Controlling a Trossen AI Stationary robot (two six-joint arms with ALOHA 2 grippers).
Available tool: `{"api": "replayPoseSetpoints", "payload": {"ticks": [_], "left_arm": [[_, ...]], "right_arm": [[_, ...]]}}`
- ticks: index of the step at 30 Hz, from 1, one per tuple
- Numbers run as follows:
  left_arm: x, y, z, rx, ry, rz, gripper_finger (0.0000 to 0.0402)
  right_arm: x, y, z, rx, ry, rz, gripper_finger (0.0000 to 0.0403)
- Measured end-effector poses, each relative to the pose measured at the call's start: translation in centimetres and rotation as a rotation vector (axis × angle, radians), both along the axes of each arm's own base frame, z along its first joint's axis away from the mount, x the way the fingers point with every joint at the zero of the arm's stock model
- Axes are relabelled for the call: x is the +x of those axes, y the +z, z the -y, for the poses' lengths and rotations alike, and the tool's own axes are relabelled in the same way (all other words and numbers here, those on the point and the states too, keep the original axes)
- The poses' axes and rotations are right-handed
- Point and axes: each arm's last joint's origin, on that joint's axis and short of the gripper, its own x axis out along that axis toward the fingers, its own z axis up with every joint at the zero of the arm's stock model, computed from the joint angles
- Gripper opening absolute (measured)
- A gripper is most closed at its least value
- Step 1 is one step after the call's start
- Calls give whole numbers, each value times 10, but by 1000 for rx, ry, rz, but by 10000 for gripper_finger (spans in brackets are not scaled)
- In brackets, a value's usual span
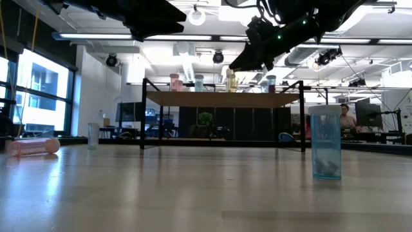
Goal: Pick and place medicine bottles onto shelf by color
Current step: Put the yellow medicine bottle on the shelf
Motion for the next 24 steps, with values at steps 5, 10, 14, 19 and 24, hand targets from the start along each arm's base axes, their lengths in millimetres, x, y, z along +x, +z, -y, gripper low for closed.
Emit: {"api": "replayPoseSetpoints", "payload": {"ticks": [5, 10, 14, 19, 24], "left_arm": [[0, 0, 0, 0, 0, 4, 225], [0, 0, 0, 0, 0, 4, 225], [0, 0, 0, -1, 0, 4, 225], [0, 1, 0, -1, 0, 5, 225], [0, 0, 0, -1, 0, 4, 225]], "right_arm": [[0, 0, 1, -22, 9, -10, 103], [0, 0, 1, -42, 20, -22, 103], [2, -4, 2, -39, 26, -32, 103], [8, -12, 4, -29, 43, -36, 103], [8, -11, 4, -30, 42, -32, 103]]}}
